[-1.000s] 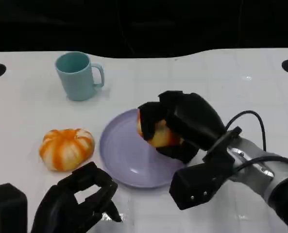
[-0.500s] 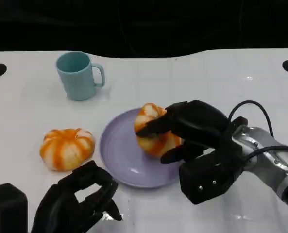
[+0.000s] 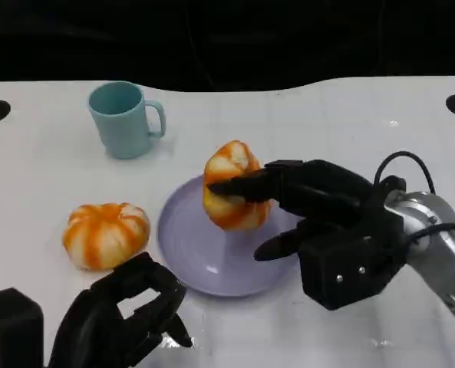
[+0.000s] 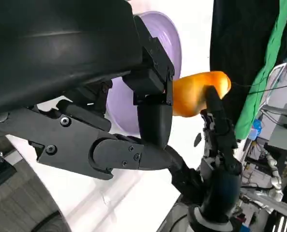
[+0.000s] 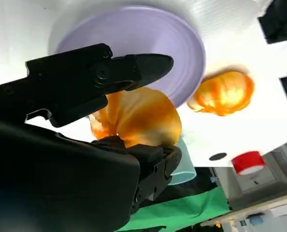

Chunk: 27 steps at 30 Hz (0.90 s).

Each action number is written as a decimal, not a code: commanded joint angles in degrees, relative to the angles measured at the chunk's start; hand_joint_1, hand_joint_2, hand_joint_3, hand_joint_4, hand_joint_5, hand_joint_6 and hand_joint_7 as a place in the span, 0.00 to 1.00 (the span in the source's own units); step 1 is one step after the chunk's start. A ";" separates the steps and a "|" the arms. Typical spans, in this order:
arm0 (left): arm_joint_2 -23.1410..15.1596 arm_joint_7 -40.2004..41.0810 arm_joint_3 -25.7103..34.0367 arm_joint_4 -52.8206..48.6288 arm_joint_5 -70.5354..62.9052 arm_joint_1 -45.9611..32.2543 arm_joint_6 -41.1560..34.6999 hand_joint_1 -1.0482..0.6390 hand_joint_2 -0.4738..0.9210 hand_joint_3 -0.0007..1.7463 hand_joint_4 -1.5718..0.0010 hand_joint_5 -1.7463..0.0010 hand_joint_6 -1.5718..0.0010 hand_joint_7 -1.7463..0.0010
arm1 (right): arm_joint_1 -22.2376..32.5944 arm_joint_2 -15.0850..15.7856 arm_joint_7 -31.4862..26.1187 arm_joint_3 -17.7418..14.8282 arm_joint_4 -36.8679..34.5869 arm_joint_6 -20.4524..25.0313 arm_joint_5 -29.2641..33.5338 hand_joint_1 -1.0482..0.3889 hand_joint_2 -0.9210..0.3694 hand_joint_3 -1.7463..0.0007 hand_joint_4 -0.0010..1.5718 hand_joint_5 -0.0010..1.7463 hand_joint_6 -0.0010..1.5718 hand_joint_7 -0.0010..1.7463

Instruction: Grasp the bread from the table and place it into the plate.

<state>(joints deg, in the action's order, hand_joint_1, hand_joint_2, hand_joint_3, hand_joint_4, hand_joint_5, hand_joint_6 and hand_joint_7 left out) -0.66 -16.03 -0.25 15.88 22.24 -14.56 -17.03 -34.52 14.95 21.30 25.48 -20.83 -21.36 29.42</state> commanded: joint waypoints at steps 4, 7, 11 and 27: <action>-0.45 0.38 0.21 -0.02 -0.33 -0.17 0.29 0.30 1.00 0.18 0.54 0.00 0.54 0.17 | 0.59 1.51 0.09 -0.84 2.48 -0.93 -0.65 0.19 0.00 0.84 0.19 0.20 0.10 0.00; -0.42 0.27 0.23 -0.08 -0.29 -0.20 0.47 0.30 1.00 0.18 0.54 0.00 0.54 0.17 | 0.69 0.87 -1.74 -1.03 1.70 -2.27 -0.62 0.20 0.00 0.86 0.39 0.24 0.10 0.00; -0.45 0.39 0.26 0.05 -0.26 -0.14 0.24 0.30 1.00 0.19 0.54 0.00 0.55 0.17 | 0.90 -0.15 -3.73 -1.30 0.85 -2.98 -1.17 0.22 0.00 0.90 0.63 0.22 0.09 0.00; -0.34 0.53 0.22 0.00 -0.42 -0.14 0.41 0.31 1.00 0.19 0.55 0.00 0.55 0.17 | 2.02 0.35 -8.00 -1.89 1.34 -4.88 0.46 0.25 0.00 0.89 0.18 0.62 0.25 0.04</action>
<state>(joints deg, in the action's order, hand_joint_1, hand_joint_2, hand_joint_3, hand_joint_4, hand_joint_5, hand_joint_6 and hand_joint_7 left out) -0.63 -16.01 -0.24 15.88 22.25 -14.45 -17.03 -33.78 14.20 15.08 25.12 -20.57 -25.09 30.32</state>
